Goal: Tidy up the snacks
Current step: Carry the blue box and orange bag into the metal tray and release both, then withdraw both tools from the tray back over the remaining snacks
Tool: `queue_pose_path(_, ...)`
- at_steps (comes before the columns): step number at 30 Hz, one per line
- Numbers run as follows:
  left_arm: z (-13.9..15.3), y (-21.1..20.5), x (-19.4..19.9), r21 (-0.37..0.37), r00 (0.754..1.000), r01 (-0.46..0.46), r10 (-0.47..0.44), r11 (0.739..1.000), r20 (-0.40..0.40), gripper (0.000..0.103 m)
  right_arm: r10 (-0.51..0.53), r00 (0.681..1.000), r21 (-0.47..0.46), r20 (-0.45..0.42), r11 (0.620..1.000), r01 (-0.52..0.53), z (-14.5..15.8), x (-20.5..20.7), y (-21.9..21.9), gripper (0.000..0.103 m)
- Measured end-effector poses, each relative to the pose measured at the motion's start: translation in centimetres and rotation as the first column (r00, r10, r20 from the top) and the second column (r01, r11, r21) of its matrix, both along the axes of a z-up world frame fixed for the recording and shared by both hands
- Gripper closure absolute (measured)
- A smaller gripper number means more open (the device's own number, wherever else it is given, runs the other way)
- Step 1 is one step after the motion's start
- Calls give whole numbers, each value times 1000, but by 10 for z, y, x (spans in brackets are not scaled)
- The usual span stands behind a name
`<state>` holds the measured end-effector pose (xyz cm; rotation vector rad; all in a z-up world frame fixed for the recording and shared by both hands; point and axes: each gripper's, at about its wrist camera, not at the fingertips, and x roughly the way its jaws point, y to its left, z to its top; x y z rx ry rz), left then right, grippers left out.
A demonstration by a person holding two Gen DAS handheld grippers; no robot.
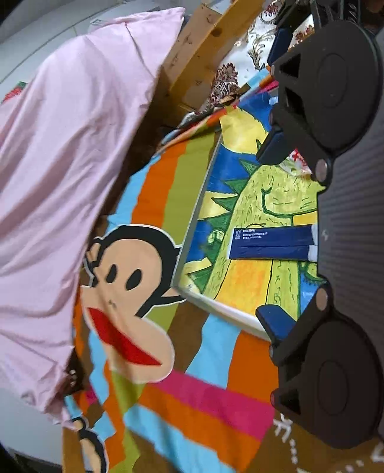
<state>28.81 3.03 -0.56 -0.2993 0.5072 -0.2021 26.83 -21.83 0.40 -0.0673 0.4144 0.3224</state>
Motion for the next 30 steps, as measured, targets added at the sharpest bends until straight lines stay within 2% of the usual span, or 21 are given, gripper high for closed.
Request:
queue_pose_path(4, 10, 3, -29, 13, 999, -18, 18, 1000, 31, 1, 0, 999, 33, 35, 999, -2, 14, -26, -10, 1)
queue_pose_path(14, 33, 4, -101, 44, 993, -38, 33, 998, 117, 1, -11, 995, 78, 94, 997, 4, 33, -92, -34, 1)
queue_pose_path(21, 35, -9, -145, 101, 992, 1, -14, 995, 122, 0, 15, 996, 75, 93, 997, -22, 32, -134, -37, 1)
queue_pose_path(30, 23, -30, -191, 170, 992, 81, -96, 982, 84, 0, 60, 997, 58, 47, 996, -63, 25, -183, -43, 1)
